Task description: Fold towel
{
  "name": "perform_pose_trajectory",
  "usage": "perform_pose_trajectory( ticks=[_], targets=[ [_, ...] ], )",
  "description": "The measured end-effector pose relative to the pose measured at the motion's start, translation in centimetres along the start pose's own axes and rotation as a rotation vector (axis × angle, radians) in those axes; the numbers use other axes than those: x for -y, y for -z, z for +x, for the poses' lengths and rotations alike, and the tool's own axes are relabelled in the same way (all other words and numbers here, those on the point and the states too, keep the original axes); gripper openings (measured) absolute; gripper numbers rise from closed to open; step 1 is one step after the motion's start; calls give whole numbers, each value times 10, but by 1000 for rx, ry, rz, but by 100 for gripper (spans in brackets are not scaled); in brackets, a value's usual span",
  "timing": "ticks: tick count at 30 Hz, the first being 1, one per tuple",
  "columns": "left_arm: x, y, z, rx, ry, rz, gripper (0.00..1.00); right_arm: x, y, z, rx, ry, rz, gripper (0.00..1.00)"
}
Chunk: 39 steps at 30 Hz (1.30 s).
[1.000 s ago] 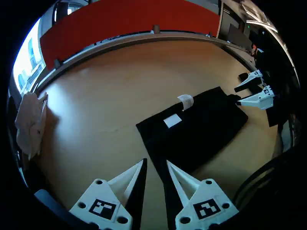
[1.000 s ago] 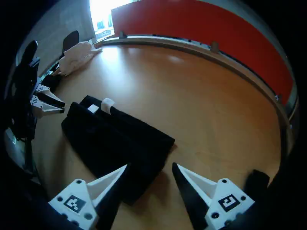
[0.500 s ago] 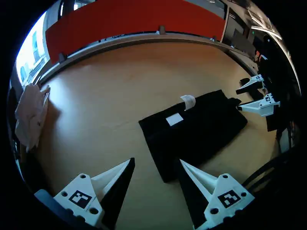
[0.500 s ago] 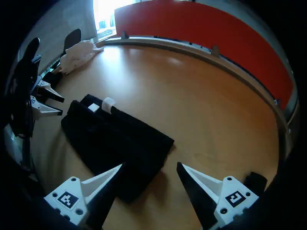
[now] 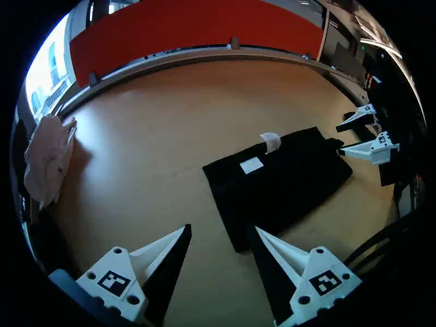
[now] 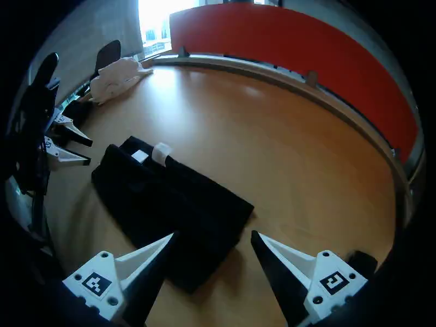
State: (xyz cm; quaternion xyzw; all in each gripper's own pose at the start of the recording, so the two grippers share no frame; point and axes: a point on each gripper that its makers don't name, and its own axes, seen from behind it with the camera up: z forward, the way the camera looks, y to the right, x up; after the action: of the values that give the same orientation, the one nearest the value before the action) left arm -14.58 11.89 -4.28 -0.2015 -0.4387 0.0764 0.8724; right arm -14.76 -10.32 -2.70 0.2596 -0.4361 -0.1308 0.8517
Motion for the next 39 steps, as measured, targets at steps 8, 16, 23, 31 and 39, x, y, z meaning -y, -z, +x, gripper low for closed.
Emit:
perform_pose_trajectory(
  ticks=[8,16,23,31,39],
  targets=[
    [12,13,-13,-4,42,25,75,17,-9,10,-1,33,28,100],
    [25,25,-27,-11,86,50,75,40,-22,23,0,72,63,100],
    [34,34,-36,-16,111,71,75,60,-34,31,2,103,91,100],
    [39,42,-43,-19,135,86,75,76,-43,38,4,124,113,100],
    [44,44,-45,-17,143,99,75,80,-48,37,12,135,120,100]
  ],
)
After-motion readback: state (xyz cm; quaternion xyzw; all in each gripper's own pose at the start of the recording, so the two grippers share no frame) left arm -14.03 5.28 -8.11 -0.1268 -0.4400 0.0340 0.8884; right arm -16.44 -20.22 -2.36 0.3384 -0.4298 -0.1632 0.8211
